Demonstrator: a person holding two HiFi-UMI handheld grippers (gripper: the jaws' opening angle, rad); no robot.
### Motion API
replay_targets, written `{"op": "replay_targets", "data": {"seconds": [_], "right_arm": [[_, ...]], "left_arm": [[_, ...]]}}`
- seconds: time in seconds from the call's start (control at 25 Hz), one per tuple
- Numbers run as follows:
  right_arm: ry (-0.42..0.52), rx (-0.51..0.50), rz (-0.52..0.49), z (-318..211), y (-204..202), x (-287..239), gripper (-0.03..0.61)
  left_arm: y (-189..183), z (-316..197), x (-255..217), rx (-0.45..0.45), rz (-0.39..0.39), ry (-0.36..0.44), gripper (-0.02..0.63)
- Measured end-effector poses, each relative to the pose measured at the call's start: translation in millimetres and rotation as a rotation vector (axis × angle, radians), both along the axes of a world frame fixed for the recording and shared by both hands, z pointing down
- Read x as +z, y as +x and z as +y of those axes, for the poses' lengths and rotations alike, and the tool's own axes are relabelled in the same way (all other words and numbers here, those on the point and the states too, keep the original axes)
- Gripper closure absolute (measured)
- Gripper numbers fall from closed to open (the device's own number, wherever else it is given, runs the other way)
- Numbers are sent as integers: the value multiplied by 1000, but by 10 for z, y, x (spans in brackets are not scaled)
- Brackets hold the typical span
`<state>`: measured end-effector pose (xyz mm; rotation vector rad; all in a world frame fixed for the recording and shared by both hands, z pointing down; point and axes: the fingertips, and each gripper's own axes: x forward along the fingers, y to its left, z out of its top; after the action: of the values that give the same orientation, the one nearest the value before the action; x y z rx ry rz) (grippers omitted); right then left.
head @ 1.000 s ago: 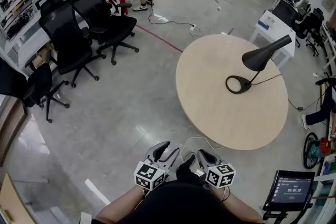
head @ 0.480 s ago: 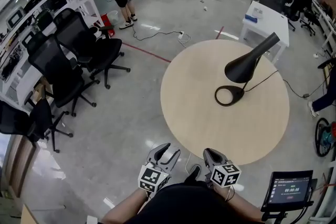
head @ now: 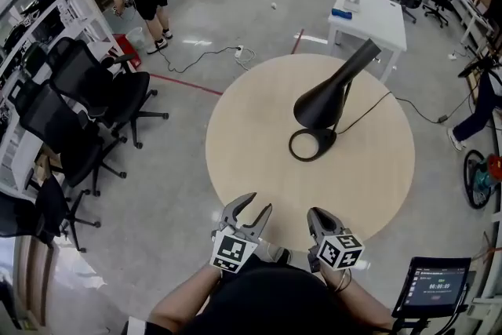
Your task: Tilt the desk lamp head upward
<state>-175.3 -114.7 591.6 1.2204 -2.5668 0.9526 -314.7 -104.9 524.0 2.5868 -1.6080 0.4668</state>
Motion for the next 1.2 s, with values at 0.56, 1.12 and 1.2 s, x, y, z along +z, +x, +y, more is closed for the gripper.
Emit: {"op": "replay_targets", "data": {"seconds": [0.56, 1.12, 1.2], "right_arm": [[95, 270, 41, -757, 256, -355, 546], [45, 453, 139, -1254, 525, -521, 546], [37, 463, 155, -1287, 525, -492, 546]], "left_arm": [[60, -1357, -220, 210, -145, 168, 430], [538, -2126, -227, 398, -187, 244, 428], [571, -2148, -207, 409, -203, 236, 428]]}}
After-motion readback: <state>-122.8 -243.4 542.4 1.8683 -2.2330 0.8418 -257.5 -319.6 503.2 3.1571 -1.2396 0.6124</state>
